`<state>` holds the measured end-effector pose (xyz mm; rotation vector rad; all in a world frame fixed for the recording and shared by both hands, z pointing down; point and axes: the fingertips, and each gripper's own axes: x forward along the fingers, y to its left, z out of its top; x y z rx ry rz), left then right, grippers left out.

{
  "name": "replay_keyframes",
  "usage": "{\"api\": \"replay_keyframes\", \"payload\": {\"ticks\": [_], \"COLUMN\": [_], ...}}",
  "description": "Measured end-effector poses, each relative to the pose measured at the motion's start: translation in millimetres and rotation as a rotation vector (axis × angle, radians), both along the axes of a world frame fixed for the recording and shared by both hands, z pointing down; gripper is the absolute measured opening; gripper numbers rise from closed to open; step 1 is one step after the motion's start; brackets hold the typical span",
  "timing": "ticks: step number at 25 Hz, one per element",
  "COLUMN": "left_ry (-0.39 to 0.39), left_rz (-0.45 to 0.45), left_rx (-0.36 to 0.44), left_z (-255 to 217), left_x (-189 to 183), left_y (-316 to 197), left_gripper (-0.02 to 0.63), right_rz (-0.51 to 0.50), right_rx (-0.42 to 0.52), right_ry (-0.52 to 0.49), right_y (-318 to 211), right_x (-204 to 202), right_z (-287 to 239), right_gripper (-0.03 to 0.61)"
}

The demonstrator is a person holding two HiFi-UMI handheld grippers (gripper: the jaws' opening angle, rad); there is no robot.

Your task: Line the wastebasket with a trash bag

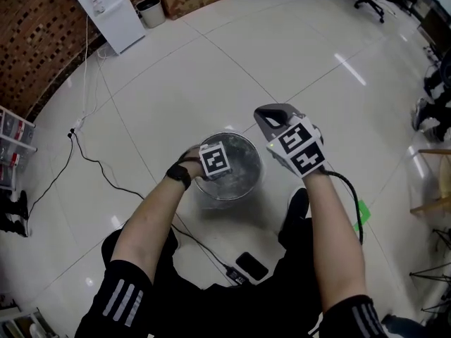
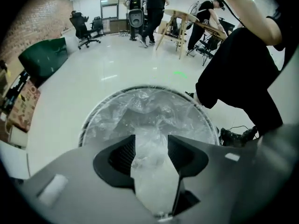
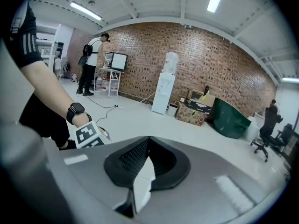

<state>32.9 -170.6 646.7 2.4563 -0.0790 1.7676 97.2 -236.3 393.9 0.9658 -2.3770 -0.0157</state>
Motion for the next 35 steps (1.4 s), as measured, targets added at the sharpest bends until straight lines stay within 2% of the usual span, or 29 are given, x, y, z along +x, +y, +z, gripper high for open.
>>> {"api": "replay_keyframes", "payload": {"ticks": [2, 5, 8, 10, 11, 16, 21, 24, 27, 29, 31, 35], "left_ry": [0.038, 0.149, 0.242, 0.291, 0.317, 0.419, 0.511, 0.580, 0.644, 0.649, 0.625, 0.587], "left_rz": [-0.029, -0.075, -0.121, -0.160, -0.179, -0.263, -0.311, -0.350, -0.402, -0.407, -0.373, -0.325], "left_rx": [0.026, 0.047, 0.129, 0.193, 0.220, 0.324, 0.395, 0.406, 0.375, 0.367, 0.376, 0.375], "left_z": [-24, -68, -113, -139, -152, -201, -235, -250, -251, -244, -239, -234], "left_x": [-9, -13, -20, -31, -36, -52, -69, -75, -83, -86, -83, -77], "left_y": [1, 12, 17, 16, 15, 12, 19, 26, 33, 36, 39, 40], "left_gripper": [0.201, 0.134, 0.071, 0.003, -0.005, -0.006, -0.006, -0.006, -0.006, -0.006, -0.005, 0.035], "right_rz": [-0.010, -0.029, -0.045, -0.052, -0.055, -0.096, -0.111, -0.107, -0.104, -0.111, -0.110, -0.124], "right_rx": [0.000, 0.001, -0.016, -0.027, -0.033, -0.085, -0.161, -0.161, -0.158, -0.148, -0.149, -0.144], "right_ry": [-0.011, -0.033, -0.060, -0.077, -0.086, -0.112, -0.218, -0.247, -0.283, -0.257, -0.232, -0.162], "right_y": [2, 10, 17, 18, 19, 38, 71, 91, 108, 114, 110, 93], "right_x": [-6, -13, -16, -20, -22, -38, -58, -60, -63, -64, -64, -72], "right_z": [-2, -7, -6, -4, -3, 5, 3, -4, -8, -4, 3, 15], "right_gripper": [0.008, 0.008, 0.008, 0.008, 0.008, 0.008, 0.008, 0.006, 0.006, 0.006, 0.006, 0.006]}}
